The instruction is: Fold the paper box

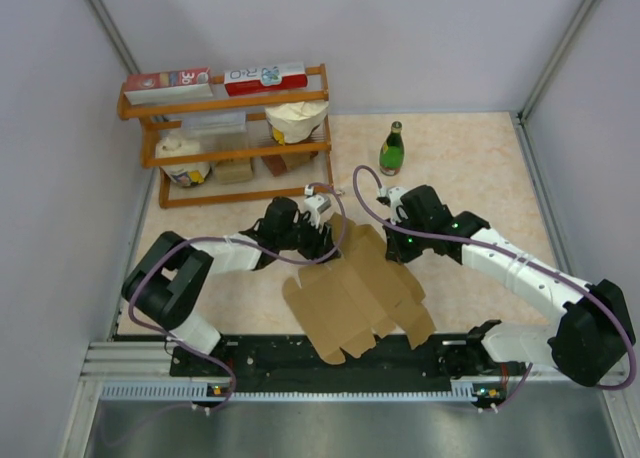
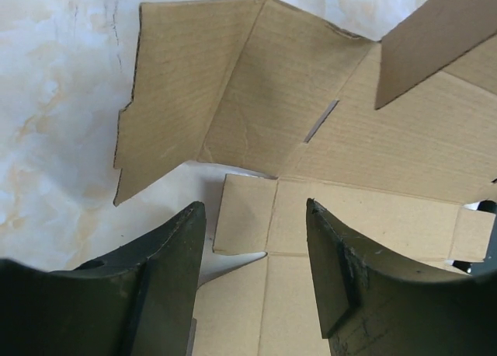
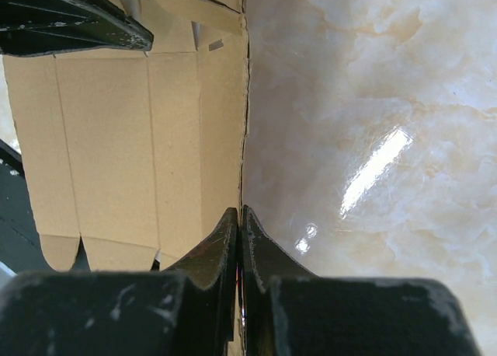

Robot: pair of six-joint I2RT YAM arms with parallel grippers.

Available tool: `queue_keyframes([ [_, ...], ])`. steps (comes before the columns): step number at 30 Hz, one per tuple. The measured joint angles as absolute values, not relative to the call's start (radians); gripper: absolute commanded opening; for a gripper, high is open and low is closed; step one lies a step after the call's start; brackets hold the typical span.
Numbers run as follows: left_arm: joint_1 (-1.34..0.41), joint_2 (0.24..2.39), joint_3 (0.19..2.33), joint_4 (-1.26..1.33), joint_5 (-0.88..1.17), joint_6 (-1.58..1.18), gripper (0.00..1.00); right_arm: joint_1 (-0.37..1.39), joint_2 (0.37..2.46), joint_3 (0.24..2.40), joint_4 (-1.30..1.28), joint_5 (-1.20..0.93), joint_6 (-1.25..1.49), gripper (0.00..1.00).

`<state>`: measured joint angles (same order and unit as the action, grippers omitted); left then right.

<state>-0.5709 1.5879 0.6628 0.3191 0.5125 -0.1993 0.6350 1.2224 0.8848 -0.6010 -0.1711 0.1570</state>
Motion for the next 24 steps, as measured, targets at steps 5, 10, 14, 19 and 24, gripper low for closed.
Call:
queue_keyframes([
  [5, -0.566, 1.609, 0.675, 0.275, 0.499, -0.171, 0.59, 0.635, 1.222, 0.885, -0.601, -0.179, 0.157, 0.00],
  [10, -0.556, 1.627, 0.692, 0.252, 0.493, -0.152, 0.59, 0.635, 1.222, 0.885, -0.603, -0.182, 0.157, 0.00],
  [14, -0.554, 1.656, 0.712, 0.252, 0.516, -0.145, 0.57, 0.635, 1.222, 0.885, -0.608, -0.182, 0.157, 0.00],
  [19, -0.554, 1.680, 0.714, 0.259, 0.561, -0.144, 0.54, 0.635, 1.222, 0.885, -0.615, -0.182, 0.157, 0.00],
  [24, -0.554, 1.689, 0.714, 0.262, 0.590, -0.143, 0.48, 0.635, 1.222, 0.885, -0.615, -0.183, 0.157, 0.00],
])
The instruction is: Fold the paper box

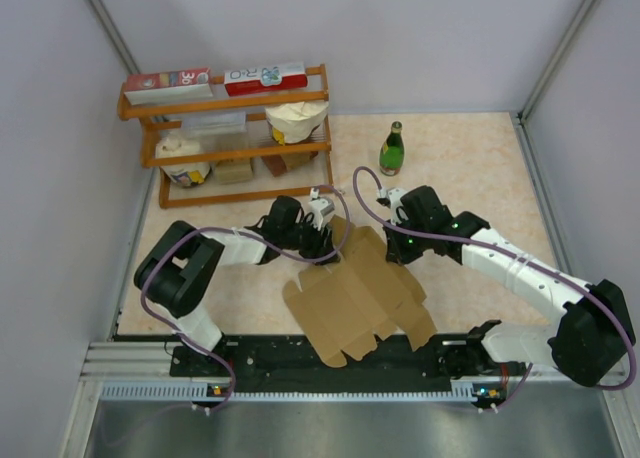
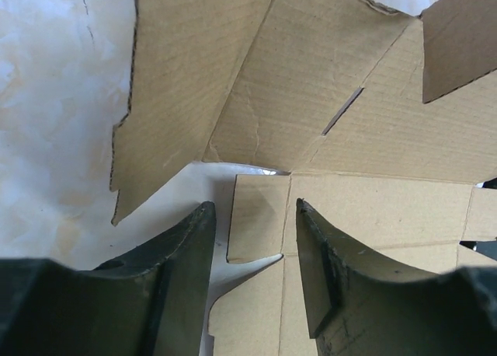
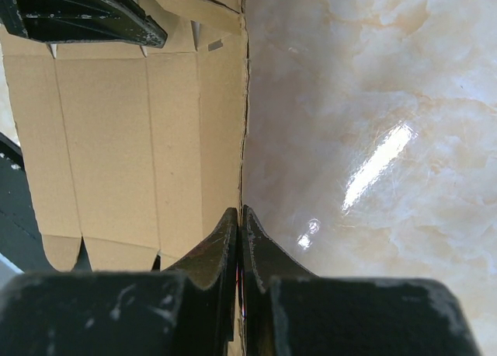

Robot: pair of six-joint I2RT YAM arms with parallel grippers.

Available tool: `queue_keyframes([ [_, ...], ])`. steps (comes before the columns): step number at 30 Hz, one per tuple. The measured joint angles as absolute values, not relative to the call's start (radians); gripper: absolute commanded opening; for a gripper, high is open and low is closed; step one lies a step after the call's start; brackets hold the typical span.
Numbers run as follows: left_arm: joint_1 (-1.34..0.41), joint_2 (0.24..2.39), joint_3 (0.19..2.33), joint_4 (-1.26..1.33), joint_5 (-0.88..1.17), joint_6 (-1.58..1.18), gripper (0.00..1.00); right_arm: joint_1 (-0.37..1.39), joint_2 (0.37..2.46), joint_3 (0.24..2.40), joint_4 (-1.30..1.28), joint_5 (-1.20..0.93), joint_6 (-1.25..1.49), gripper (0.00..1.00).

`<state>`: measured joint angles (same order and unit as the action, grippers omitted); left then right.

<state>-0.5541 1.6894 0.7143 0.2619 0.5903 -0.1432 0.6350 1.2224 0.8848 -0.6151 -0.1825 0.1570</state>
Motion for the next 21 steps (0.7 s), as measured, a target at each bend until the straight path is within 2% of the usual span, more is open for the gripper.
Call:
queue_keyframes([
  [15, -0.596, 1.691, 0.714, 0.260, 0.585, -0.168, 0.32, 0.635, 1.222, 0.885, -0.618, -0.183, 0.159, 0.00],
  [21, -0.636, 1.652, 0.714, 0.232, 0.525, -0.186, 0.30, 0.635, 1.222, 0.885, -0.617, -0.181, 0.161, 0.00],
])
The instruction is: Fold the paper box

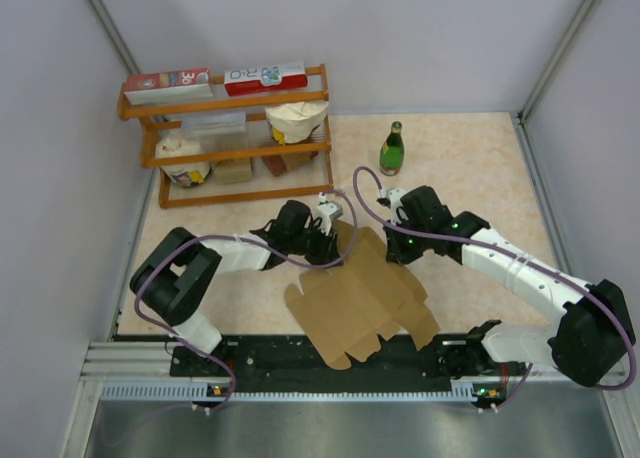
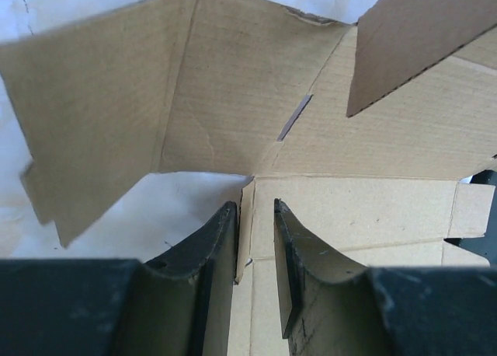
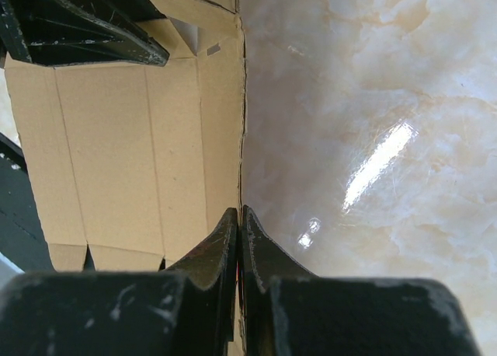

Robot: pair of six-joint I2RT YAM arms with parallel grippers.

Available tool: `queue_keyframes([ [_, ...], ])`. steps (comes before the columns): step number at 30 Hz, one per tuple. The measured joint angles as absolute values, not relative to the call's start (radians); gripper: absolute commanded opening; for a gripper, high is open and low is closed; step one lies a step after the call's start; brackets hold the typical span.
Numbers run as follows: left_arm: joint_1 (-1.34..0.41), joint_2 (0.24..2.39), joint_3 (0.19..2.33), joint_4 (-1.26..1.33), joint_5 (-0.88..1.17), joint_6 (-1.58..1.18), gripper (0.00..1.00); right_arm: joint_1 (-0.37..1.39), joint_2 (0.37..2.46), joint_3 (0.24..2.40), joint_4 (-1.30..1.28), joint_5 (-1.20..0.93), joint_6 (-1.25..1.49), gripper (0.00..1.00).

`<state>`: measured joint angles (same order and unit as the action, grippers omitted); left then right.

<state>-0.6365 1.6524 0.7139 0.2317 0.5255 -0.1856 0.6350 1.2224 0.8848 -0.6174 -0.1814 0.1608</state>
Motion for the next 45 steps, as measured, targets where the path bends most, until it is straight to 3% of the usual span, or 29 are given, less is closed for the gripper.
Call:
queue_keyframes([
  [45, -0.812, 1.653, 0.739, 0.160, 0.450, -0.242, 0.32, 0.635, 1.222, 0.885, -0.620, -0.182, 0.169, 0.00],
])
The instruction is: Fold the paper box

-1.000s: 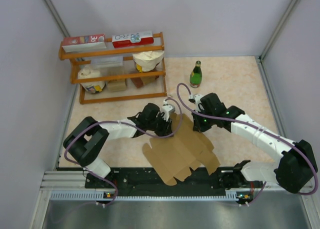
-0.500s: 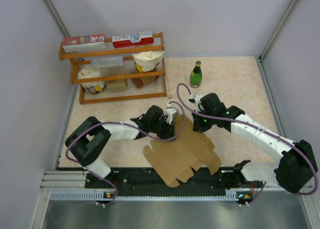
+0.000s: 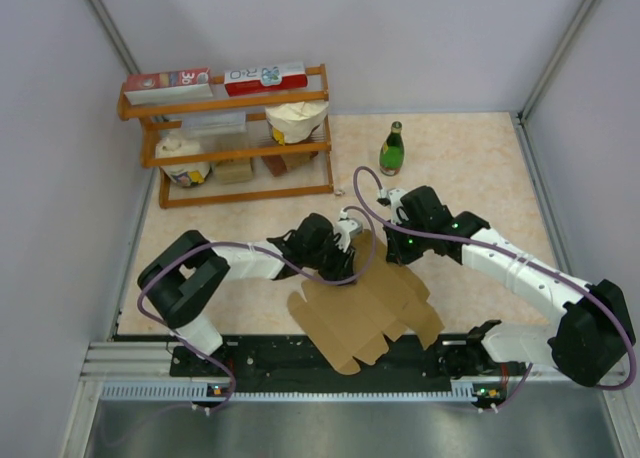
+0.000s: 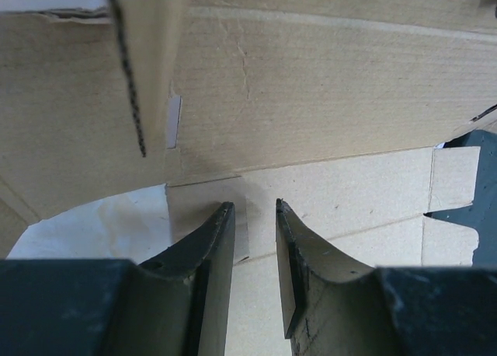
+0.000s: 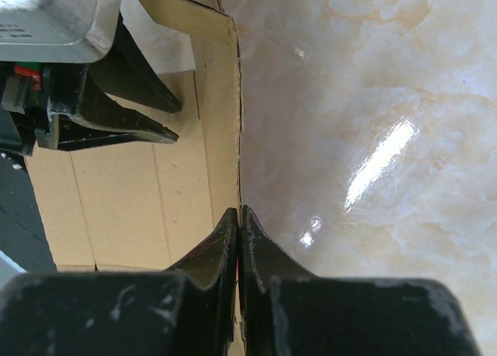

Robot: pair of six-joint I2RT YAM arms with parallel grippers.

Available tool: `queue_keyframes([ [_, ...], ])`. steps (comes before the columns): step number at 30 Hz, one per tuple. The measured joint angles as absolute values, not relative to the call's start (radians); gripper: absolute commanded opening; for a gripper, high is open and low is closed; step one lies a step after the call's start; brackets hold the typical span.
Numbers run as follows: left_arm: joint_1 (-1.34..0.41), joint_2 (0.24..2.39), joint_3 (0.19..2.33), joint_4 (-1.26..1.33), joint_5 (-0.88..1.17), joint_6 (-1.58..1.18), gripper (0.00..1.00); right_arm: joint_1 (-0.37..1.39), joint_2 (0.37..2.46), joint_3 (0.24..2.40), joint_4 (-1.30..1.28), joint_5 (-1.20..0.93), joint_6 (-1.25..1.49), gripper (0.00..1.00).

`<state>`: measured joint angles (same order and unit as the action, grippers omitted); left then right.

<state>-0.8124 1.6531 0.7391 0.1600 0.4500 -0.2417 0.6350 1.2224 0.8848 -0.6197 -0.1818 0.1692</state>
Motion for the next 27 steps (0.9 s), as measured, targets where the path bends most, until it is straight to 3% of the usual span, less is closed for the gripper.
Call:
queue_keyframes([
  [6, -0.817, 1.670, 0.740, 0.176, 0.456, -0.251, 0.33, 0.635, 1.222, 0.885, -0.620, -0.182, 0.169, 0.00],
  [9, -0.817, 1.676, 0.741, 0.182, 0.456, -0.259, 0.40, 0.635, 1.222, 0.885, -0.620, -0.181, 0.169, 0.00],
  [16, -0.819, 1.662, 0.753, 0.160, 0.428, -0.262, 0.46, 0.635, 1.222, 0.885, -0.618, -0.157, 0.169, 0.00],
  [25, -0.759, 1.503, 0.755, 0.076, 0.400, -0.243, 0.46, 0.635, 1.216, 0.885, -0.616, -0.097, 0.184, 0.00],
  [27, -0.743, 1.453, 0.755, 0.068, 0.397, -0.235, 0.40, 0.635, 1.211, 0.885, -0.615, -0.080, 0.185, 0.00],
])
